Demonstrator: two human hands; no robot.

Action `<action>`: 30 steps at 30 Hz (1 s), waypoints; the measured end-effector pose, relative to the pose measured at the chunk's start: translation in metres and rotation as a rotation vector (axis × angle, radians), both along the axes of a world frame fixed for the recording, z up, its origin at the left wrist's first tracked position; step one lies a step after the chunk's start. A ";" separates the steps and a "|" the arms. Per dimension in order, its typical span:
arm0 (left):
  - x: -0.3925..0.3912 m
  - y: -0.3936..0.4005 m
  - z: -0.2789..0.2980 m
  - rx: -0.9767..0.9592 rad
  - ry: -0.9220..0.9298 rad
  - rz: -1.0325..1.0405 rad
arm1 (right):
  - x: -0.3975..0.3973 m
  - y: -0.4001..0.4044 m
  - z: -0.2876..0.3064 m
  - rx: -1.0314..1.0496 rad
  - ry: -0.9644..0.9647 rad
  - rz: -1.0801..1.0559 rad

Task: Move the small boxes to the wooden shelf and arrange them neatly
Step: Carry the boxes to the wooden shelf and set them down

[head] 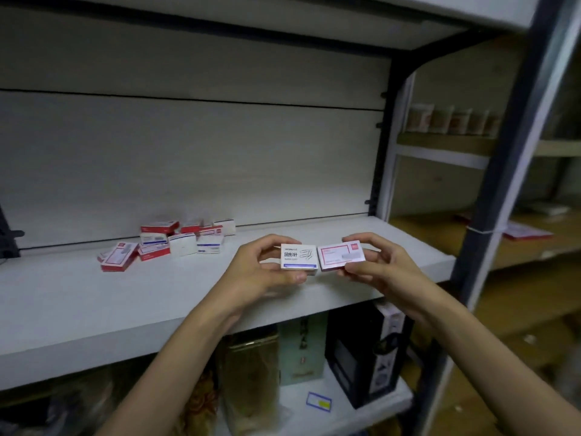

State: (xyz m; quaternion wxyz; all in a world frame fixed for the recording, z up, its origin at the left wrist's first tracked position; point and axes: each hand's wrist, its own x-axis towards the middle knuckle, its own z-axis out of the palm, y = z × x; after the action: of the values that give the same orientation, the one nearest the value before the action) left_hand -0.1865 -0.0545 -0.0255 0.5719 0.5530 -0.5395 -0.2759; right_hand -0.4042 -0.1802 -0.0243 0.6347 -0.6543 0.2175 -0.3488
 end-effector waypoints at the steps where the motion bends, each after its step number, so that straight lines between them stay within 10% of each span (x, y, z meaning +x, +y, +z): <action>1: -0.015 -0.007 -0.001 0.005 -0.010 -0.017 | -0.016 -0.002 0.000 0.000 0.001 -0.008; 30: -0.413 -0.284 -0.034 0.067 -0.249 0.003 | -0.415 -0.251 -0.030 0.036 0.050 -0.139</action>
State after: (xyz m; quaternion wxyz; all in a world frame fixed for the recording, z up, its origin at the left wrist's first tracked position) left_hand -0.5996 -0.3382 -0.0597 0.4820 0.6025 -0.5961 -0.2221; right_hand -0.8190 -0.4315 -0.0543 0.6152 -0.6346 0.2842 -0.3716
